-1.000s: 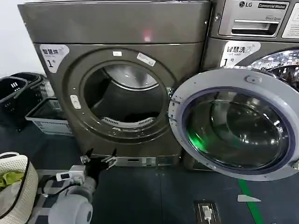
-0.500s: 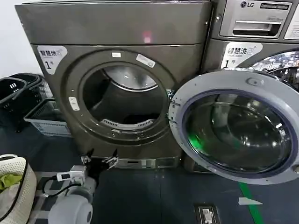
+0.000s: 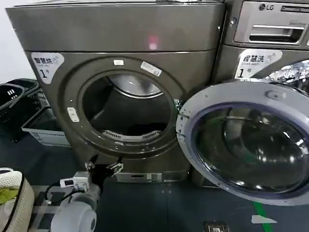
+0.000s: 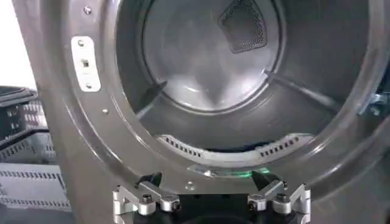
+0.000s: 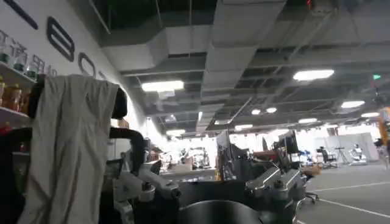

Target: Grasp the clothes from the dryer.

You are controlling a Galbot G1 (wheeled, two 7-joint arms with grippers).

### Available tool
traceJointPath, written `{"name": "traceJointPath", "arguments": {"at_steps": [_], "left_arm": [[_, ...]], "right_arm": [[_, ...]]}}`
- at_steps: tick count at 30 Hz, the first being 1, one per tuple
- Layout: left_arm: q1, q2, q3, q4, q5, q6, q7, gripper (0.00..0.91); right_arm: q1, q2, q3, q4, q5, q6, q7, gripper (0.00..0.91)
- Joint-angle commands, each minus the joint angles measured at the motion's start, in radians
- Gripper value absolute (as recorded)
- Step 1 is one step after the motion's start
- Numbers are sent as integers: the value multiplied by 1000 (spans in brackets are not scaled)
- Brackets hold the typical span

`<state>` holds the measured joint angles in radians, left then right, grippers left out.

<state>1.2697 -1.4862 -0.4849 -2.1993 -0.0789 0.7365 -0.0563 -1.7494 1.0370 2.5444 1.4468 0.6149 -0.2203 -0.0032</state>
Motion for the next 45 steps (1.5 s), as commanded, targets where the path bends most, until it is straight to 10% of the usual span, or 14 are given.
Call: {"name": "traceJointPath", "arguments": {"at_steps": [1, 45], "left_arm": [[0, 0, 3, 3, 0, 49, -3, 907], [-83, -29, 43, 100, 102, 49, 53, 907]], "right_arm": [[-1, 0, 1, 0, 0, 0, 0, 907], [-4, -7, -15, -5, -2, 30, 4, 907]]}}
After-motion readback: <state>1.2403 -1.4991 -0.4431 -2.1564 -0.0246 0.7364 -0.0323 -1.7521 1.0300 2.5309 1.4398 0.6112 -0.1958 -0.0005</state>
